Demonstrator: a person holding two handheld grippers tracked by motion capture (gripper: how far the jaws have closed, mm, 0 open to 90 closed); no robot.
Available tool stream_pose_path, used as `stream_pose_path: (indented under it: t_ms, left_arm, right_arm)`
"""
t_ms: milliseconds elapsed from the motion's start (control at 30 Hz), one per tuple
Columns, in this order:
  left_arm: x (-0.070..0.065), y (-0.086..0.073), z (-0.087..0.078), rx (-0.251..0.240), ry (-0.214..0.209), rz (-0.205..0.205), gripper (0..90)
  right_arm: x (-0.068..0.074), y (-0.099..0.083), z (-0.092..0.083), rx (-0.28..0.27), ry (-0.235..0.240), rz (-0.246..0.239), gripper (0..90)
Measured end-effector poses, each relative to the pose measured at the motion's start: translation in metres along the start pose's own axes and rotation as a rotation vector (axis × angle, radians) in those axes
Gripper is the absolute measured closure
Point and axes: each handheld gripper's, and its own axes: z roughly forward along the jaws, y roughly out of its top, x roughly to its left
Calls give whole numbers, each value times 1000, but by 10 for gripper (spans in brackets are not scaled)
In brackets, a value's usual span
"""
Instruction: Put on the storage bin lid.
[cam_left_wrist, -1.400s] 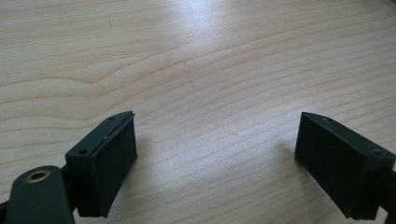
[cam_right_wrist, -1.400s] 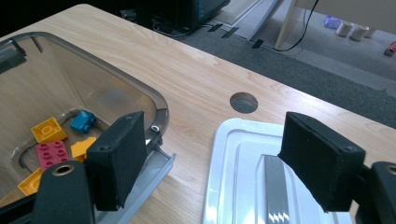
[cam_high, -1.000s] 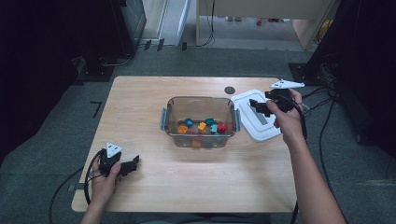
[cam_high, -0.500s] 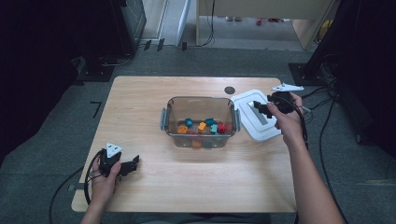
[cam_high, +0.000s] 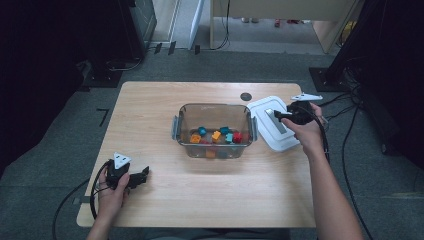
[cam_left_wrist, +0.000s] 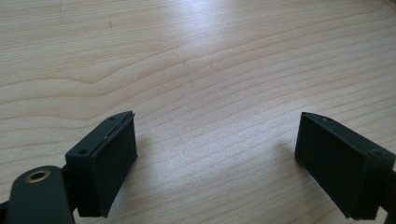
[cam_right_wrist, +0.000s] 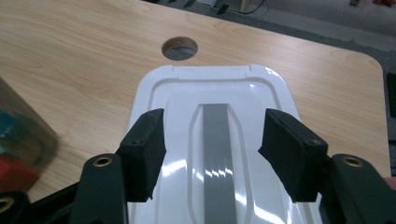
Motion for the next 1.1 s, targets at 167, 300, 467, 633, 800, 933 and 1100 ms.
stream_pose_path:
  t_ms: [167,300,467,633,800,933,1100]
  left_arm:
    - [0,0,0,0,0,0,128]
    - [0,0,0,0,0,0,128]
    - [0,0,0,0,0,0,128]
    - [0,0,0,0,0,0,128]
    - [0,0,0,0,0,0,128]
    - [0,0,0,0,0,0,128]
    - [0,0,0,0,0,0,128]
  right_arm:
    - [-7,-7,12,8,-6,33,480]
    - [-12,-14,22,21,-19,38,524]
    - [-18,-23,34,27,-15,57,555]
    - [-18,-28,44,41,-4,54,560]
    - [-16,-31,49,49,-9,46,565]
    - [-15,-32,53,49,-14,43,576]
    - [-13,-33,53,39,-17,38,584]
